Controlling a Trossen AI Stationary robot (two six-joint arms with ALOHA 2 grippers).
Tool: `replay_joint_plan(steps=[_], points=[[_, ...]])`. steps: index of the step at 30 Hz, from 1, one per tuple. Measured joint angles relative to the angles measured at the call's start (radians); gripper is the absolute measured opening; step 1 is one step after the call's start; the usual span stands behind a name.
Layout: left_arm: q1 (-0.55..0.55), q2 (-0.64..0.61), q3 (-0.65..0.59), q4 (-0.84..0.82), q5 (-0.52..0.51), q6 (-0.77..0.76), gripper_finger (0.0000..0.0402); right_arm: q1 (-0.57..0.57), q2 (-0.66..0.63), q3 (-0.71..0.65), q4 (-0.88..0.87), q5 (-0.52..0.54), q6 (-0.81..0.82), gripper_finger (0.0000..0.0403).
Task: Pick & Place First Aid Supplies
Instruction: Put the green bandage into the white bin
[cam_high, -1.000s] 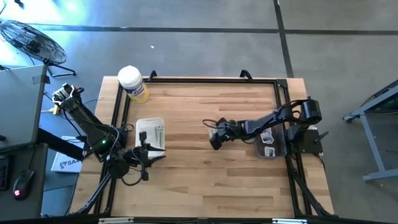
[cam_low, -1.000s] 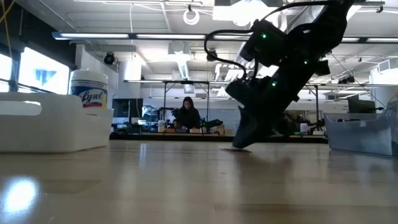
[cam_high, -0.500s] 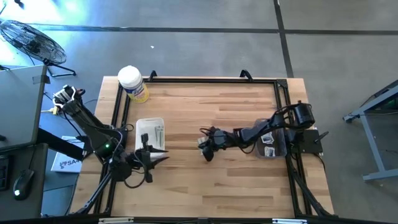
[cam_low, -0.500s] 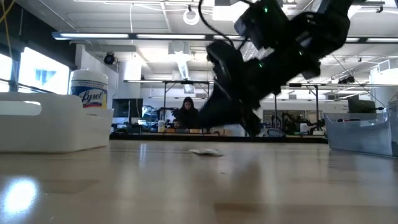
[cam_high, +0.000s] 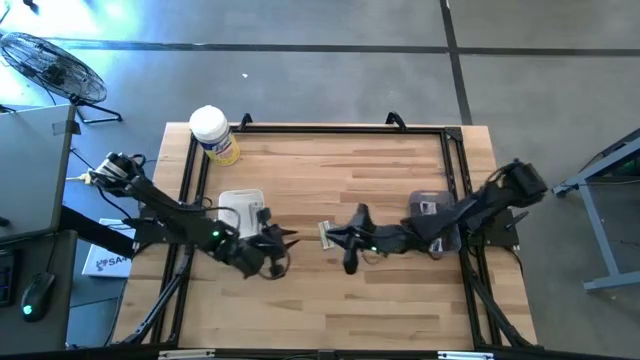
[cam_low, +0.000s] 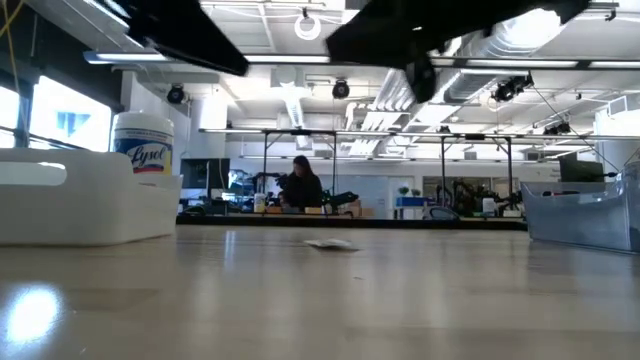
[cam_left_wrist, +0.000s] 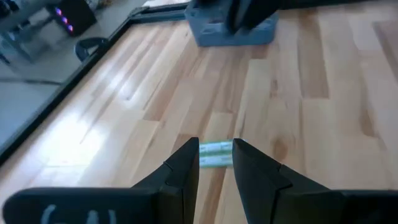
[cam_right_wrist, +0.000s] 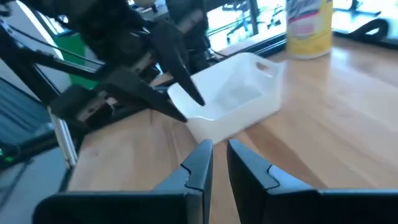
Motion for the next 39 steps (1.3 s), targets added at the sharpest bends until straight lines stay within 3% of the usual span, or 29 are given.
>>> replay_joint_plan(steps=[8,11,15,24,28,34,39], points=[[0.089,0.179,0.001,0.272,0.093,0.034,0.0095,0.142,-0.114,-0.170,0.018,0.207,0.003,0.0043],[0.113,0.238,-0.001,0.341,0.105,0.064,0.0095,0.175,-0.110,-0.211,0.072,0.243,0.000,0.0043],[0.156,0.294,-0.001,0.403,0.199,0.067,0.0099,0.193,-0.105,-0.249,0.115,0.285,-0.005,0.0043],[0.191,0.448,0.002,0.608,0.430,0.108,0.0160,0.195,-0.105,-0.263,0.127,0.306,-0.064,0.0043],[0.192,0.526,0.022,0.609,0.415,0.129,0.0163,0.205,-0.105,-0.262,0.126,0.285,-0.078,0.0043],[0.192,0.587,0.091,0.513,0.295,0.128,0.0163,0.218,-0.098,-0.262,0.136,0.287,-0.097,0.0043],[0.223,0.592,0.128,0.412,0.306,0.092,0.0163,0.220,-0.090,-0.262,0.137,0.290,-0.101,0.0043]])
